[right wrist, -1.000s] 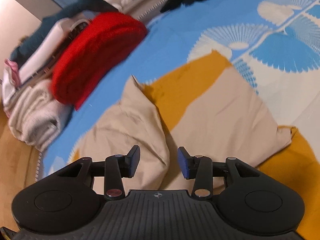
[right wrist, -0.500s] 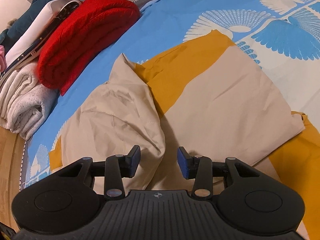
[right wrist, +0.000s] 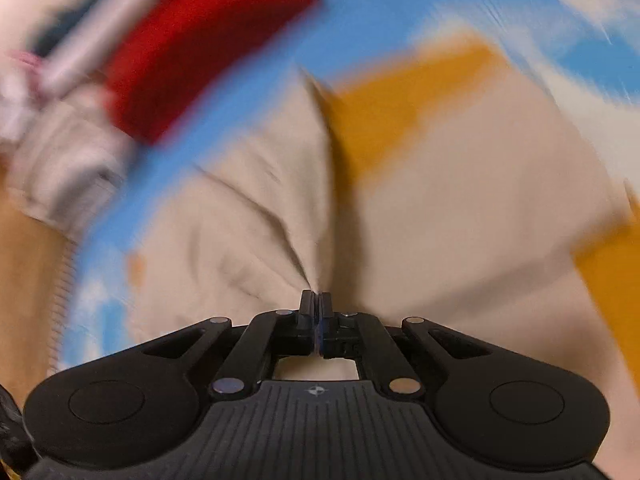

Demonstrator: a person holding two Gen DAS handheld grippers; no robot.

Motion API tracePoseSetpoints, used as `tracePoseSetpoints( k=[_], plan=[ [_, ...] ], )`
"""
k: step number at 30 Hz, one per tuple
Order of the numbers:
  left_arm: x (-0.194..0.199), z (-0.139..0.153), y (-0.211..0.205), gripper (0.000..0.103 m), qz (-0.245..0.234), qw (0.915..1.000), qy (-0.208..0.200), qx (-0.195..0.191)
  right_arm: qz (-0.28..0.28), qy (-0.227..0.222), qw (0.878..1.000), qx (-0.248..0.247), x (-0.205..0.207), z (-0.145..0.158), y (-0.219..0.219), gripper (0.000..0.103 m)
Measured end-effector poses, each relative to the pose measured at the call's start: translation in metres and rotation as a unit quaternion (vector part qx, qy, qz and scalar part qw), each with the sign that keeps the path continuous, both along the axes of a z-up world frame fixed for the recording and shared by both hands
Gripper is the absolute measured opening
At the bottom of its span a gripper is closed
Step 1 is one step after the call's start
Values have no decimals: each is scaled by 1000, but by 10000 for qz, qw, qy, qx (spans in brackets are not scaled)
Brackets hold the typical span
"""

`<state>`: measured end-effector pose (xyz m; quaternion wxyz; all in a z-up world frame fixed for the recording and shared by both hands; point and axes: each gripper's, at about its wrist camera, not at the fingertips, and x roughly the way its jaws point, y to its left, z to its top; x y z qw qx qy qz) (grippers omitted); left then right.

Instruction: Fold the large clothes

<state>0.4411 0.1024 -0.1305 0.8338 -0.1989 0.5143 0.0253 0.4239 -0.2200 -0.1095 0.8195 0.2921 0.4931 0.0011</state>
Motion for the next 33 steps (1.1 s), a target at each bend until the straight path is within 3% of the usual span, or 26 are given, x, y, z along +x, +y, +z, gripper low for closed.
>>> tracePoseSetpoints(
  k=[1,3,4,6,7,8,10,13,15,17,19,23,25,28,31,33],
  plan=[
    [-1,2,0,10,96,9999,-18,52,-68,165,9997,-155,-1,-5,0,0],
    [-3,20,-6,19,96,9991,-362,188,-195,-33,9992,-334,-4,2,-2,4],
    [-5,33,-11,31,51,9974,-642,325,-237,-259,9986,-403,-6,11,-2,4],
    [-9,55,-22,40,-60,9909,-1184,639,-231,-1020,9922,-676,-11,34,1,4],
    [-11,61,-26,40,-85,9879,-1348,764,-198,-1423,9858,-872,-14,45,5,12],
    [-12,65,-31,40,-110,9855,-1453,867,-139,-1821,9779,-1022,-18,54,9,29],
    [-10,63,-37,40,-197,9851,-1457,892,28,-2315,9667,-1087,-19,61,13,47],
    [-9,46,-36,40,-184,9922,-1118,518,173,-2102,9742,-807,-8,45,14,45],
    [-2,26,-29,40,-214,9968,-740,230,273,-1411,9864,-794,6,23,16,45],
    [5,6,-27,39,-204,9988,-262,367,352,-647,9921,-1018,15,-4,15,45],
    [4,7,-28,38,-113,9971,-43,753,107,-498,9946,-906,11,-12,9,45],
    [-5,55,-31,38,-156,9934,-853,756,170,-1190,9869,-1081,9,21,12,46],
    [-11,71,-33,38,-204,9898,-1088,895,169,-1480,9814,-1208,2,38,10,46],
    [-26,91,-28,38,-37,9879,-1331,793,26,-1876,9751,-1184,-13,63,1,46],
    [-49,117,-25,38,-53,9797,-1762,956,12,-2480,9593,-1349,-31,92,-10,46],
    [-68,135,-26,38,-164,9714,-2070,1151,-51,-3022,9406,-1547,-54,120,-15,46]
  ],
)
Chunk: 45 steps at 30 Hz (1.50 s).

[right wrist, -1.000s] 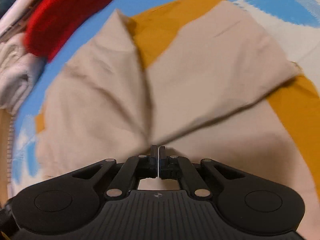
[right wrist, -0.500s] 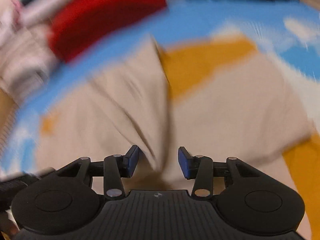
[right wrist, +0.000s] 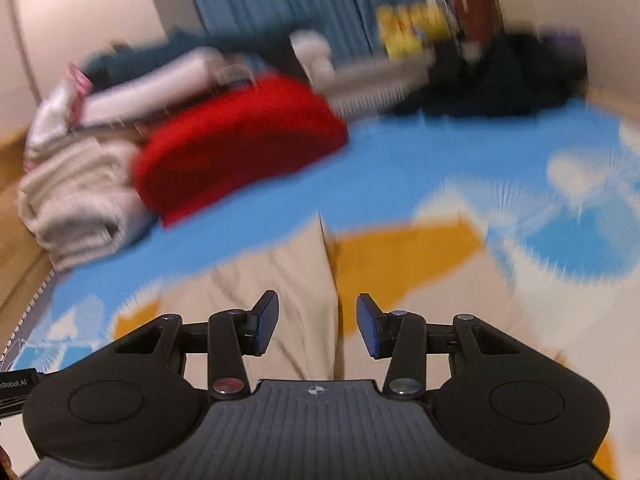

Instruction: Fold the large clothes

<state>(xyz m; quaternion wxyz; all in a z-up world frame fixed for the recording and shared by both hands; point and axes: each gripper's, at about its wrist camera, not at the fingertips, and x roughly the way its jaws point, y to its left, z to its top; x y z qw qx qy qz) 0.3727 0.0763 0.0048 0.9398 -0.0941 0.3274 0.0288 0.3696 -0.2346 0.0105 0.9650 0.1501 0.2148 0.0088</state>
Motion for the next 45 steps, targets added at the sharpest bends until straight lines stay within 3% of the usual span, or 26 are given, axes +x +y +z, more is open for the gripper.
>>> tracePoseSetpoints(
  k=[4,9,15,17,18,20,23,25,28,34,37,45],
  plan=[
    [-58,31,7,38,-182,9988,-417,163,-276,-891,9955,-162,-72,50,-16,46],
    [-148,42,20,38,-341,9961,-670,453,-337,-920,9945,-365,-165,77,-42,46],
    [-262,11,39,38,-545,9962,-456,498,-655,-577,9953,-428,-267,56,-76,46],
    [-286,-2,50,31,-606,9969,-190,454,-848,-487,9946,-353,-291,42,-87,46],
    [-293,-4,57,26,-558,9978,-86,335,-950,-459,9939,-308,-302,35,-90,46],
    [-305,-3,74,26,-482,9987,-133,-23,-1119,-400,9927,-194,-317,21,-98,46],
    [-309,-12,91,26,-236,9995,88,-204,-1301,53,9913,-177,-323,-10,-108,46],
    [-304,-22,97,26,-145,9986,361,-355,-1296,351,9909,123,-317,-21,-119,46],
    [-297,-34,103,26,35,9969,731,-297,-1301,558,9898,142,-311,-36,-129,45],
    [-277,-63,123,32,622,9847,1493,-644,-1139,1636,9786,515,-294,-78,-145,45],
    [-268,-80,127,47,823,9783,1822,-538,-1116,2067,9701,613,-287,-97,-146,45],
    [-258,-105,138,47,1071,9693,2173,-423,-1043,2736,9540,647,-264,-131,-143,46]
  ],
)
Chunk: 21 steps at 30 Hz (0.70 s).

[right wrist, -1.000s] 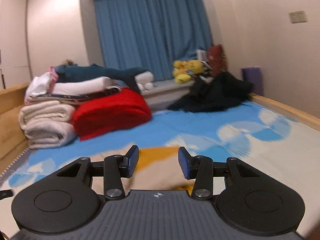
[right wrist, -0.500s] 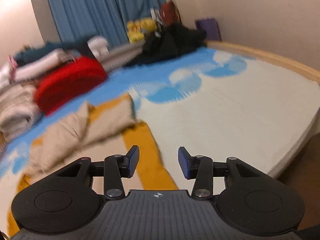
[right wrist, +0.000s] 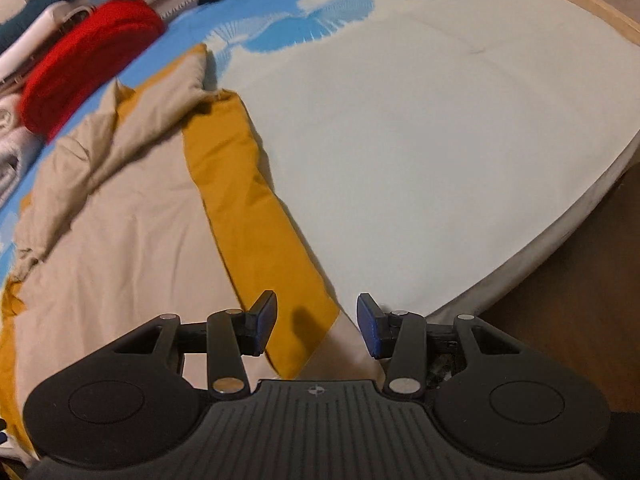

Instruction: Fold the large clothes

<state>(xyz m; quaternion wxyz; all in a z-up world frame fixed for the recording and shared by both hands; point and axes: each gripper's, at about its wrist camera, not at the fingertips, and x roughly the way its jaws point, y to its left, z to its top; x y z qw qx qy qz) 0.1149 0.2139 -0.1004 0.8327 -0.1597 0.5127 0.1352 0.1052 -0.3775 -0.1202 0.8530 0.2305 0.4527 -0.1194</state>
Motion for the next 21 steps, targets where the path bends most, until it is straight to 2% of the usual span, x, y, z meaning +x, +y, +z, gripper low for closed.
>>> tracePoseSetpoints(
  k=[4,16,21],
  plan=[
    [1,-6,-1,47,-37,10000,73,47,74,200,9997,-78,7,-10,5,46],
    [7,-10,-6,47,-135,9997,139,126,239,191,9992,-246,7,-8,11,48],
    [8,-13,-6,47,-164,9996,160,149,279,190,9990,-303,8,-7,12,40]
  ],
)
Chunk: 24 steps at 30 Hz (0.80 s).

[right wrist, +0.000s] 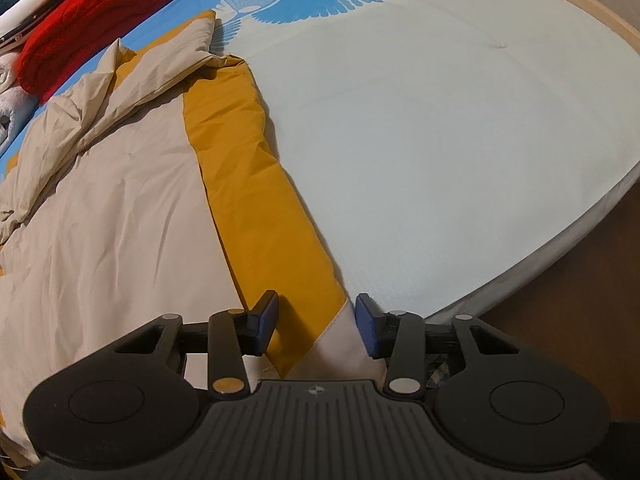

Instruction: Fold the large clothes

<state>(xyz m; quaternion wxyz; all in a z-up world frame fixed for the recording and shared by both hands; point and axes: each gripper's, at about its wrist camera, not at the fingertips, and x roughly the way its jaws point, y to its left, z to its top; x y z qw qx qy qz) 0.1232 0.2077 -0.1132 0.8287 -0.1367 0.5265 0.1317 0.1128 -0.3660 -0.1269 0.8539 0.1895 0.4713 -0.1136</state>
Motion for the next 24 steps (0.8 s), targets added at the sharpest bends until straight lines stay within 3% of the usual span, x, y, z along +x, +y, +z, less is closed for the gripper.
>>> tracePoseSetpoints(
  k=[6,10,14,20,22,24],
  plan=[
    [2,-1,-1,48,-31,10000,3,16,-112,-100,9999,-48,-4,5,-2,23],
    [3,-1,-1,47,-18,10000,2,3,-128,-299,9995,-51,-6,12,-3,23],
    [2,-2,-1,48,-15,10000,-14,-6,-260,-318,9991,-78,-3,11,-8,43],
    [3,-1,-2,47,-85,10000,-6,-5,-104,-86,9999,47,5,-2,-4,44],
    [3,1,-3,37,-157,9999,-54,-21,70,-93,9999,34,5,-1,2,42],
    [2,7,-3,30,-216,9995,-194,-141,201,-176,9996,80,4,2,6,31]
  ],
)
